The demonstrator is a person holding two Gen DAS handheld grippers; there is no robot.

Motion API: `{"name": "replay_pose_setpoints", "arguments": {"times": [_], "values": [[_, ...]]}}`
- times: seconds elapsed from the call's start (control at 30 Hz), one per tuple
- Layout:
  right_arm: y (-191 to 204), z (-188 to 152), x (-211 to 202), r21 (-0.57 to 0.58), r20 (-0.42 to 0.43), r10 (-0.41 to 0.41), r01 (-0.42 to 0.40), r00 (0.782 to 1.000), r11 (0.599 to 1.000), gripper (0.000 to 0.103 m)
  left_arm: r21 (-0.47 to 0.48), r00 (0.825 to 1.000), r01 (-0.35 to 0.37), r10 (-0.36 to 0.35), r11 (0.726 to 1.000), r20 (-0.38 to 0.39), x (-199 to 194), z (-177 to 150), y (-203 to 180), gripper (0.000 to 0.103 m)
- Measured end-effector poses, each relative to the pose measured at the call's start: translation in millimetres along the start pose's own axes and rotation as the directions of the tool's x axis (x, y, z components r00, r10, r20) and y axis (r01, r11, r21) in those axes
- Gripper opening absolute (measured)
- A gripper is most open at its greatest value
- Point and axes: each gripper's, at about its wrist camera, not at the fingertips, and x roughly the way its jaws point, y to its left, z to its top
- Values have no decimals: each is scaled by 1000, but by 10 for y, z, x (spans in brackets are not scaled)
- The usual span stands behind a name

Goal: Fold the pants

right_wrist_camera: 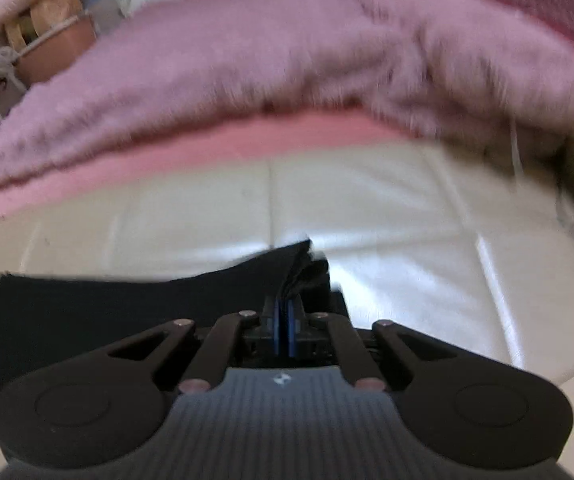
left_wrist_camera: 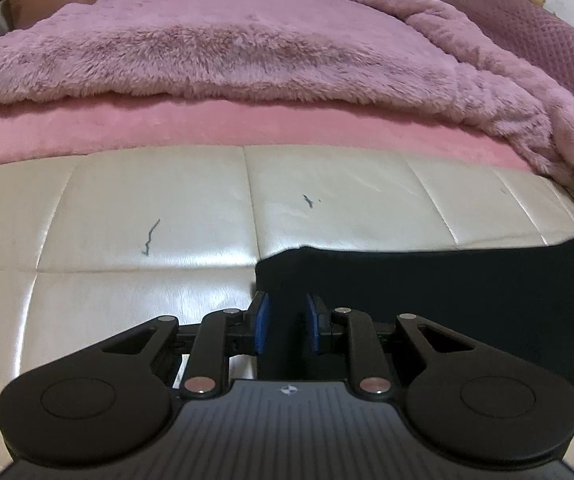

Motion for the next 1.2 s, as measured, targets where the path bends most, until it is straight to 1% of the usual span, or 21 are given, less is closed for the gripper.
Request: {"name": "replay_pose_setpoints", "arguments": {"times": [0.03,0.13,0.27,0.37,0.43,0.5,0.53,0.57,0.6,0.67,0.7,0.73,0.77,0.83,0.9,0.93,1.0,1.03,1.07,1.13,1.2], "values": [[-41,-51,75,4,-6,-17,17,1000,1000,0,-4,1000,-11,11,1000,1,29,14,5,26],[-191,-148,197,66,-20,-8,9,1000,998,0,-42,1000,-10,9,999,-24,157,54,74,45],[-218,-207,284,83,-31,-7,10,1000,997,0,-144,999,43,-47,989,-21,246,32,248,55],[-221,-218,289,88,-29,-5,8,1000,996,0,-238,995,93,-101,967,-20,321,-13,388,55],[-227,-223,285,91,-27,-4,6,1000,996,0,-270,993,117,-122,956,-2,355,-10,425,55],[-223,-224,275,98,-25,-5,7,1000,995,0,-272,990,135,-140,953,2,396,16,410,41],[-206,-219,255,96,-21,-7,9,1000,995,0,-263,988,146,-152,954,-1,410,32,393,19],[-189,-210,243,89,-15,-11,12,1000,996,0,-258,989,142,-146,956,6,394,45,381,14],[-168,-205,203,85,-1,-12,12,1000,996,0,-248,990,143,-141,958,27,346,50,372,13],[-139,-197,89,83,44,2,-6,999,997,0,-236,982,185,-167,954,94,216,13,403,12],[-126,-187,20,82,68,15,-21,998,996,0,-229,980,188,-168,955,105,191,-22,438,12],[-122,-175,-11,78,74,17,-22,997,997,0,-225,987,155,-140,962,78,240,-43,466,7],[-112,-171,-9,70,70,8,-13,997,997,0,-231,995,98,-90,968,44,316,-73,516,6],[-109,-177,97,56,39,-23,20,999,998,0,-270,999,26,-19,963,28,365,-74,634,4],[-138,-195,221,66,13,-42,41,999,997,0,-313,1000,27,-22,949,18,339,-22,737,4],[-157,-208,266,81,5,-42,41,999,996,0,-311,999,31,-26,950,20,308,11,755,8],[-169,-211,279,90,10,-38,37,999,995,0,-274,998,57,-49,960,37,232,75,749,8],[-167,-207,282,84,10,-39,38,999,996,0,-250,996,92,-86,964,35,212,104,728,16],[-162,-207,280,75,9,-40,39,999,996,0,-220,991,133,-132,966,19,213,146,687,35],[-171,-207,277,78,7,-36,36,999,996,0,-151,986,166,-166,974,17,226,195,591,50],[-194,-199,279,89,6,-31,31,999,996,0,-41,986,168,-167,985,17,240,274,439,51]]}}
